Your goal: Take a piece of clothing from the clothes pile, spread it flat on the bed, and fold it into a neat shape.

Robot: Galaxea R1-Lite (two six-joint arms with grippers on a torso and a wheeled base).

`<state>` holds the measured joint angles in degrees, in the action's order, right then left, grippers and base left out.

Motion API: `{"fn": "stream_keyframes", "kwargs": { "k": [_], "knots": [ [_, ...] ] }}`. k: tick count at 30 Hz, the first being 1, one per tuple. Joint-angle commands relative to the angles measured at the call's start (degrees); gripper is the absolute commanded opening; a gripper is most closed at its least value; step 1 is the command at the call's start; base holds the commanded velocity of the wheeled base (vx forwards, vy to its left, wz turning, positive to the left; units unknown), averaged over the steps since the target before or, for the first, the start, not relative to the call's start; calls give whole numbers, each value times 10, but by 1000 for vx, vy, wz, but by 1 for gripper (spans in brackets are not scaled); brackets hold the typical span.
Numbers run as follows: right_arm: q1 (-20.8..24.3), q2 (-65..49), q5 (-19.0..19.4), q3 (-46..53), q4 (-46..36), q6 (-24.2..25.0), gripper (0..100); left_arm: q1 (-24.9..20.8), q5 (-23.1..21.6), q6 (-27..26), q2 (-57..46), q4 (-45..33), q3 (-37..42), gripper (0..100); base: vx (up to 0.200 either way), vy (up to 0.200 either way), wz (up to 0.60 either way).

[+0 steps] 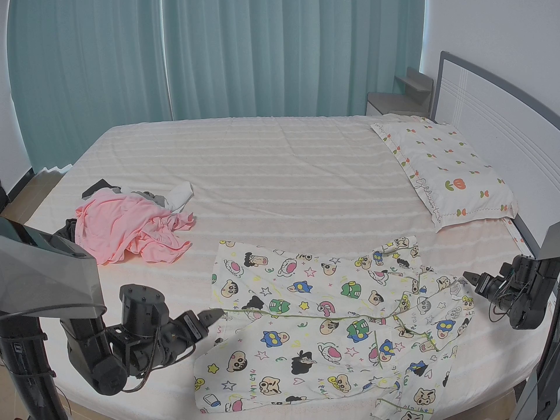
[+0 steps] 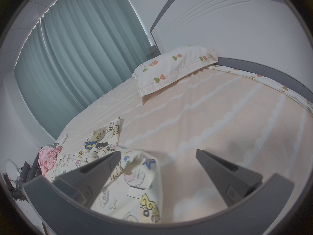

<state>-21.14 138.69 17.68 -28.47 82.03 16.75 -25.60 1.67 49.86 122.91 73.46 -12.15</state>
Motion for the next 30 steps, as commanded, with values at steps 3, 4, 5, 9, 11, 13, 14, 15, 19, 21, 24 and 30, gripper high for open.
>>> {"fn": "stream_keyframes", "kwargs": {
  "k": [3,4,5,9,11,13,14,15,19,21,24,30],
  "knots": [
    [58,-15,1,74,67,1,100,-62,14,-51,78,2,55,100,0,0,0],
    [64,-12,1,83,78,1,100,-64,25,-54,85,3,53,100,0,0,0],
    [68,-10,1,89,80,1,100,-65,34,-54,89,3,50,100,0,0,0],
    [80,-5,1,97,80,1,100,-67,50,-57,99,4,46,100,0,0,0],
    [80,-5,2,100,80,1,100,-67,54,-60,108,4,43,100,0,0,0],
    [80,-5,2,103,80,1,100,-67,64,-70,122,5,39,100,0,0,0],
    [80,-5,2,104,80,1,100,-67,80,-77,134,5,30,100,0,0,0],
    [80,-4,2,104,80,1,100,-67,91,-78,147,5,14,100,0,0,0],
    [80,-1,2,105,80,2,100,-68,101,-74,154,5,-9,100,0,0,0],
    [80,-1,2,106,80,2,100,-68,101,-71,153,5,-16,100,0,0,0],
    [80,2,2,105,80,2,100,-71,99,-39,153,5,-38,100,0,0,0],
    [80,5,2,105,80,2,100,-106,97,-20,152,34,-51,100,0,0,0]
  ]
}}
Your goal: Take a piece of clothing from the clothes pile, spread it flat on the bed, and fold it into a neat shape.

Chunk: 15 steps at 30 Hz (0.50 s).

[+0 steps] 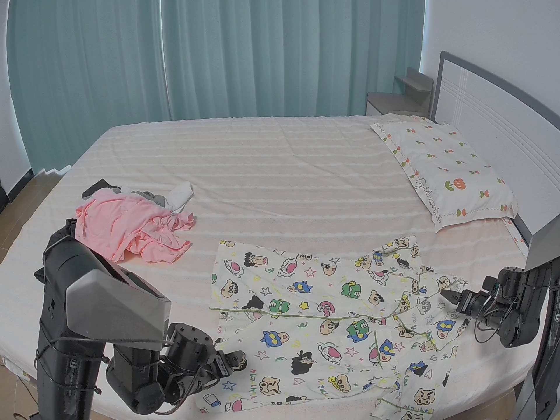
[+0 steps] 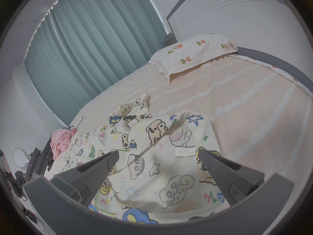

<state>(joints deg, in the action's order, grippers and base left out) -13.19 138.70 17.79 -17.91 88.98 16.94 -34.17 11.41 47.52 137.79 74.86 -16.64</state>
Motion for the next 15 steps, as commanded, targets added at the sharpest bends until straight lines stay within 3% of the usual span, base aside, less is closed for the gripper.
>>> {"fn": "stream_keyframes", "kwargs": {
  "k": [1,10,15],
  "knots": [
    [0,5,1,0,10,0,100,-20,-1,3,3,20,-6,100,0,0,0],
    [0,11,1,0,10,-2,100,-66,14,-23,-1,137,22,100,0,0,0],
    [0,14,1,0,10,-2,100,-95,14,-57,0,149,36,100,0,0,0]
  ]
}}
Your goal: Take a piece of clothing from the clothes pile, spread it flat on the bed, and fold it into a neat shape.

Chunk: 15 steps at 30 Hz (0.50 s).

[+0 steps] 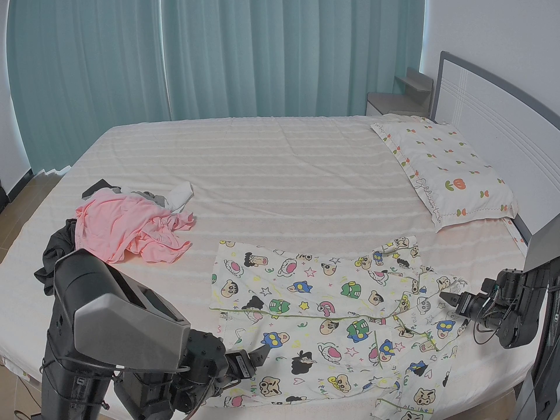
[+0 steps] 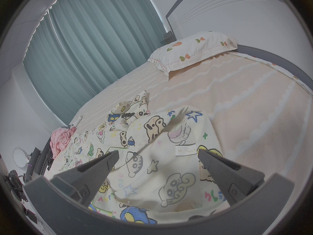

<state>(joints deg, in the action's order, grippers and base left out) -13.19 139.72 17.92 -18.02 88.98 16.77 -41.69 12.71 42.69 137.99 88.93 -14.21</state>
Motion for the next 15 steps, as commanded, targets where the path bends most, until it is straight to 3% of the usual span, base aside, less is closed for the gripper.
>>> {"fn": "stream_keyframes", "kwargs": {
  "k": [1,6,15],
  "knots": [
    [0,5,0,1,10,0,100,-30,1,-11,-2,8,15,100,0,0,0],
    [0,5,0,1,10,0,100,-61,-14,-21,4,9,25,100,0,0,0],
    [0,9,-1,1,10,-2,100,-117,-86,-38,18,10,46,100,0,0,0]
  ]
}}
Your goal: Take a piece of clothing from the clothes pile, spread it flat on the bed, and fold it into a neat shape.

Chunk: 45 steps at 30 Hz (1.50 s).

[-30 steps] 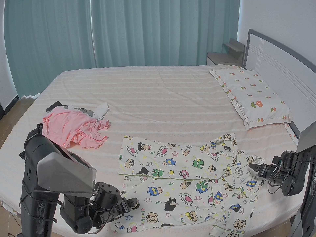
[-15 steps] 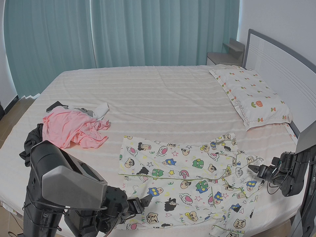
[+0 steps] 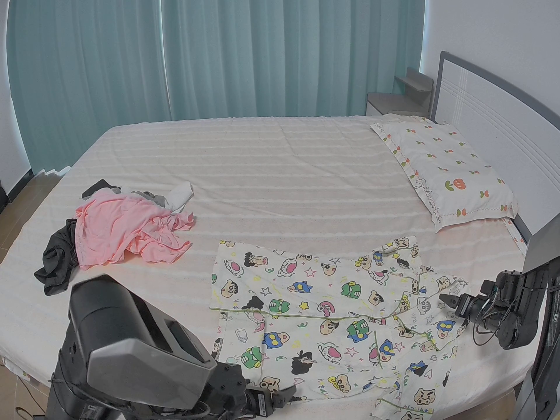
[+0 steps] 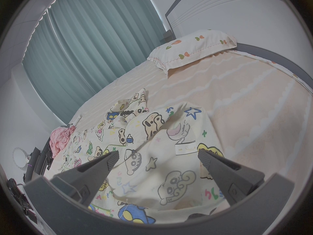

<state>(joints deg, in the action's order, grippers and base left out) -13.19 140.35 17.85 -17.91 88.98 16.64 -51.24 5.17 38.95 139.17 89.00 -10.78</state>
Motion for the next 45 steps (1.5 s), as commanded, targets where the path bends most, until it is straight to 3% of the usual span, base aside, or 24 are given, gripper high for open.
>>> {"fn": "stream_keyframes", "kwargs": {
  "k": [1,16,25,29,34,37,39,45],
  "knots": [
    [0,3,0,0,10,0,100,-26,-17,-1,8,9,14,100,0,0,0],
    [0,7,-1,1,10,-2,100,-32,-55,23,-24,9,50,100,0,0,0],
    [-1,10,-2,-1,10,-3,100,0,-42,90,-159,9,56,100,0,0,0],
    [-1,10,-2,0,10,-3,100,32,-44,96,-195,9,57,100,0,0,0],
    [-1,10,-3,0,10,-3,100,61,-41,101,-163,9,57,100,0,0,0],
    [-1,10,-3,0,10,-3,100,62,-31,126,-130,9,58,100,0,0,0],
    [-1,10,-3,1,10,-4,100,59,-18,181,-101,9,57,100,0,0,0],
    [-1,11,-3,1,10,-4,100,63,20,195,-49,9,54,100,0,0,0]
  ]
}}
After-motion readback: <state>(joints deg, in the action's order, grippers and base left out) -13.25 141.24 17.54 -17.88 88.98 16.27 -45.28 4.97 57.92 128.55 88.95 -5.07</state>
